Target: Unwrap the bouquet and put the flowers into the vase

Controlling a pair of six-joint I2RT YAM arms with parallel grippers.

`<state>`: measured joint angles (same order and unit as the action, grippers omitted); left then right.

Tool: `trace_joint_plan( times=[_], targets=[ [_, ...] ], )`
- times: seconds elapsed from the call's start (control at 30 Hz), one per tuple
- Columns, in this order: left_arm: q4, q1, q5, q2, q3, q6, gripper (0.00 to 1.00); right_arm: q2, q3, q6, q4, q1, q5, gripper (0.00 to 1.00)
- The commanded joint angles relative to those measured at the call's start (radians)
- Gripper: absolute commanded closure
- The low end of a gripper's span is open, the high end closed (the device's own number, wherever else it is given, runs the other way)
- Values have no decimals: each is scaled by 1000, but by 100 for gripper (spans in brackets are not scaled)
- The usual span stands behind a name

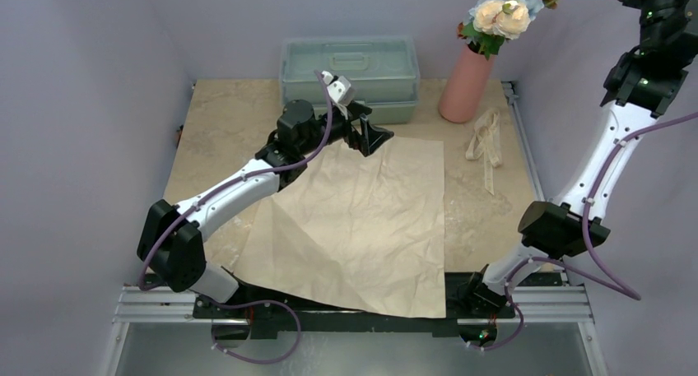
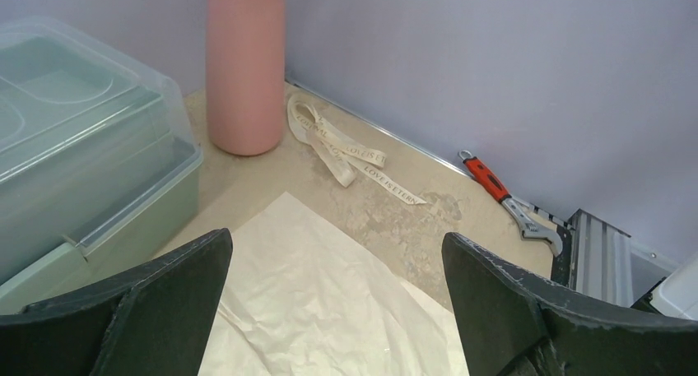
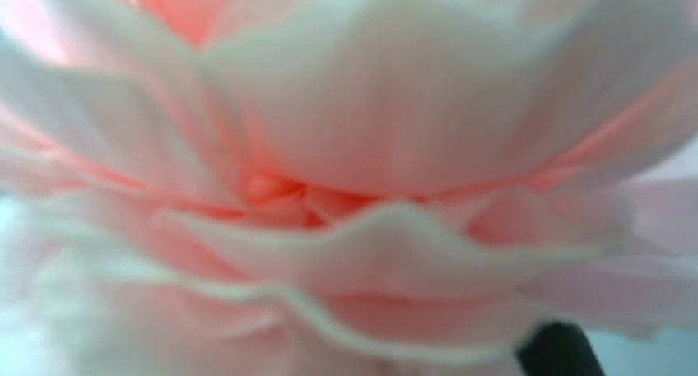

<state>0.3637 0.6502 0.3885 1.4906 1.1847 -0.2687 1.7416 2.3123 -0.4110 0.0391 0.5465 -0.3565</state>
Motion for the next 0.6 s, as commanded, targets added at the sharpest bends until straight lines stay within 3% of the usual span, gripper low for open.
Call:
trace_joint_plan(
  times=[0.0,0.57],
  targets=[
    [14,-10,3,11,31,11,0,-10,8,19,-6,-36,10,100],
    [16,-25,-11,8,6,17,0,4,-43,167,64,-109,87,100]
  ],
)
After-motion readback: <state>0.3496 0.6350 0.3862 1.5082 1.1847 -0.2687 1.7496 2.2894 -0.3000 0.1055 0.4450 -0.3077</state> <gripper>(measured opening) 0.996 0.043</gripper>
